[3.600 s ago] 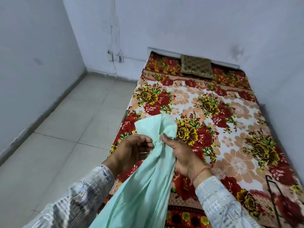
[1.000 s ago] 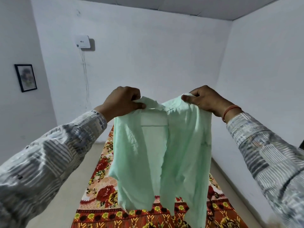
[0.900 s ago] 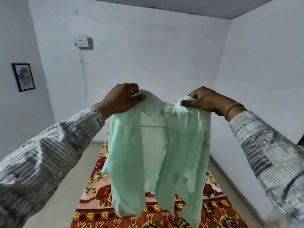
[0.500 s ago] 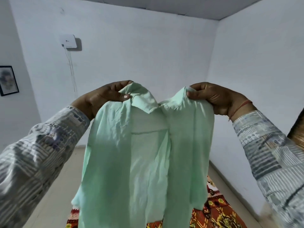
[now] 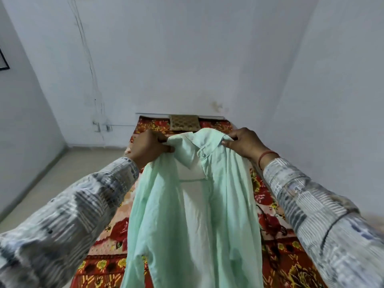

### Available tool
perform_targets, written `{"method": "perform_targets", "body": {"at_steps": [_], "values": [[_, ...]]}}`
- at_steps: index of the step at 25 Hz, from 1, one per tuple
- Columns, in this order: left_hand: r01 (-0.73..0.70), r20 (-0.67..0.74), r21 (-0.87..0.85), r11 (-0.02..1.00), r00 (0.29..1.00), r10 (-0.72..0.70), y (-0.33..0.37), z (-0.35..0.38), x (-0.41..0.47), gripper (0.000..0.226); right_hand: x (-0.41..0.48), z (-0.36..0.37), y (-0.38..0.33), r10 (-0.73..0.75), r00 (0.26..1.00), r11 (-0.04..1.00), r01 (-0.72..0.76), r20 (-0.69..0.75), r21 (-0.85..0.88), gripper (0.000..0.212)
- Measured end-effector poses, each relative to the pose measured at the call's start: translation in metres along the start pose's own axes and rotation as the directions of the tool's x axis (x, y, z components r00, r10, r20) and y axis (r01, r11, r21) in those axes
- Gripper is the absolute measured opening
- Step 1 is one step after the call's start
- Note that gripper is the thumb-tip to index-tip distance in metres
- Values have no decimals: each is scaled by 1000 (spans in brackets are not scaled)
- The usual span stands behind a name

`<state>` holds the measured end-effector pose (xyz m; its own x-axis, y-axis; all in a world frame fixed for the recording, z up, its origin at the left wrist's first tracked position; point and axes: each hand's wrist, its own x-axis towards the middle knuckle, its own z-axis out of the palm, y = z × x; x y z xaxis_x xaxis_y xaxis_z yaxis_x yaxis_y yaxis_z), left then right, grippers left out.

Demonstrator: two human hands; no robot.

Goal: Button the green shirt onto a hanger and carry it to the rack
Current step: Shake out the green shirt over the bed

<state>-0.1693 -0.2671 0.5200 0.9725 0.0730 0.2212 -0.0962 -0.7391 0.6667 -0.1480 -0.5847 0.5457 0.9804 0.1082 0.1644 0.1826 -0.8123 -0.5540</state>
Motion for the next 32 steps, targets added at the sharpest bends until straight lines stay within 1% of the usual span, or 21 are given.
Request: {"method": "perform_targets", "body": {"at_steps": [1,2,4,6,7,9,10,12,13,14,16,17,18,19,21,22,24,26,27,29,32], "values": [[61,2,4,998,998,-61,-16,22,17,24,24,24,18,20,999,1000,-20,31,-14,16],[132,-5,-5,991,991,-132,-38,50,38,23,51,53,41,52,997,998,-50,57,-25,23],[262,6,11,965,965,-262,-79,111,81,41,109,114,92,143,984,990,-142,103,-21,29],[332,14,41,942,943,-333,-118,173,124,42,161,173,140,219,966,976,-219,137,-14,27],[356,29,45,933,933,-358,-133,195,136,37,175,197,158,235,962,971,-238,140,1,25],[415,15,17,910,910,-415,-172,252,174,26,218,254,202,262,952,959,-274,161,64,19],[450,14,-9,893,893,-450,-187,272,184,19,232,278,220,319,928,929,-347,192,132,23],[545,49,-67,836,838,-543,-227,325,208,9,264,339,261,438,863,832,-495,252,248,31],[579,71,-85,811,815,-575,-248,348,219,7,278,370,283,455,857,813,-511,241,279,30],[595,90,-117,795,804,-588,-268,370,229,6,291,397,301,452,867,821,-496,211,283,29],[577,96,-145,804,817,-569,-304,405,243,20,304,438,328,445,878,838,-478,175,263,27],[546,103,-100,832,837,-537,-322,423,248,30,308,458,339,426,888,860,-457,171,228,28],[506,150,-18,863,854,-498,-339,442,250,42,308,477,350,402,899,886,-430,175,175,31],[467,233,67,882,852,-469,-353,460,249,59,305,495,361,377,900,908,-405,218,103,42],[412,399,176,894,800,-447,-373,488,232,90,288,528,380,359,861,929,-367,360,-47,66],[373,430,203,906,797,-424,-383,501,221,97,276,542,388,359,848,933,-345,391,-108,73],[284,404,248,926,838,-366,-394,515,196,97,250,560,391,315,869,945,-250,381,-211,78],[189,375,304,934,877,-300,-394,522,179,86,228,565,377,237,884,948,-121,402,-294,78],[163,367,326,931,886,-284,-390,524,172,80,219,565,369,209,881,947,-73,425,-313,77],[164,350,308,937,896,-271,-374,521,166,69,211,560,356,209,892,949,-86,401,-304,72],[229,351,135,964,899,-263,-352,516,163,60,207,552,343,220,939,967,-173,264,-188,62]]}}
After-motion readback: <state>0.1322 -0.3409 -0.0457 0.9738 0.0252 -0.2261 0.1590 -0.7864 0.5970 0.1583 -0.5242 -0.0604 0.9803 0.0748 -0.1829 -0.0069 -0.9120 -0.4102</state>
